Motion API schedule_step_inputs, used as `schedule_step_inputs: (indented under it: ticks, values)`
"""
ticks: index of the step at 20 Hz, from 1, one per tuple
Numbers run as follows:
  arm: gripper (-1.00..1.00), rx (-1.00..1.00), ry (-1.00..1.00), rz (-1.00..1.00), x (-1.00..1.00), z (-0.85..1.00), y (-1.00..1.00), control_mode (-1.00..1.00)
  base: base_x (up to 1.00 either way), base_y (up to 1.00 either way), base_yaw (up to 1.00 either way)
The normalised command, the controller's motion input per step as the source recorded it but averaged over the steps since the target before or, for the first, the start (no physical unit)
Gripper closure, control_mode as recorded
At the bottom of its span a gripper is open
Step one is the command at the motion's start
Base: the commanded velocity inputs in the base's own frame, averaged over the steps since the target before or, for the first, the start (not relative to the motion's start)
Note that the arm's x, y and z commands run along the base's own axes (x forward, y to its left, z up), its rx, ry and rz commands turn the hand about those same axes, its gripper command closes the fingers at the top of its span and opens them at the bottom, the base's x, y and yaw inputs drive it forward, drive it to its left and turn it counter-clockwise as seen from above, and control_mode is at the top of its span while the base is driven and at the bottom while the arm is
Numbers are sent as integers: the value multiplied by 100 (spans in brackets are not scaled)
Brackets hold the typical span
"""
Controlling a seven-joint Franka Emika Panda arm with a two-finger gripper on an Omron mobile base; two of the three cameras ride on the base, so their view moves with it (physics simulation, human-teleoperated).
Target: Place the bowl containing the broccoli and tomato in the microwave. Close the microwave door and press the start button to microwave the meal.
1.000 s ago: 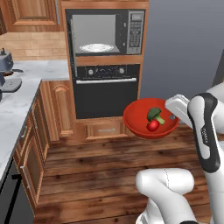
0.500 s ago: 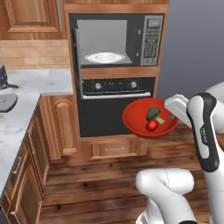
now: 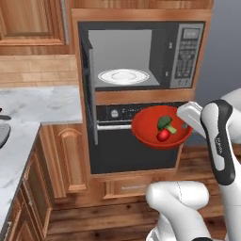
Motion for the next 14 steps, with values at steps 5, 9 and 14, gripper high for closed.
schedule_step_inputs:
  ticks: [5, 9, 14]
  values:
    - [100, 0, 0, 0, 0, 0, 0, 100, 76, 2, 18]
    - [100, 0, 0, 0, 0, 0, 0, 100, 47, 0, 20]
    - [100, 0, 0, 0, 0, 0, 0, 100, 6, 0, 19]
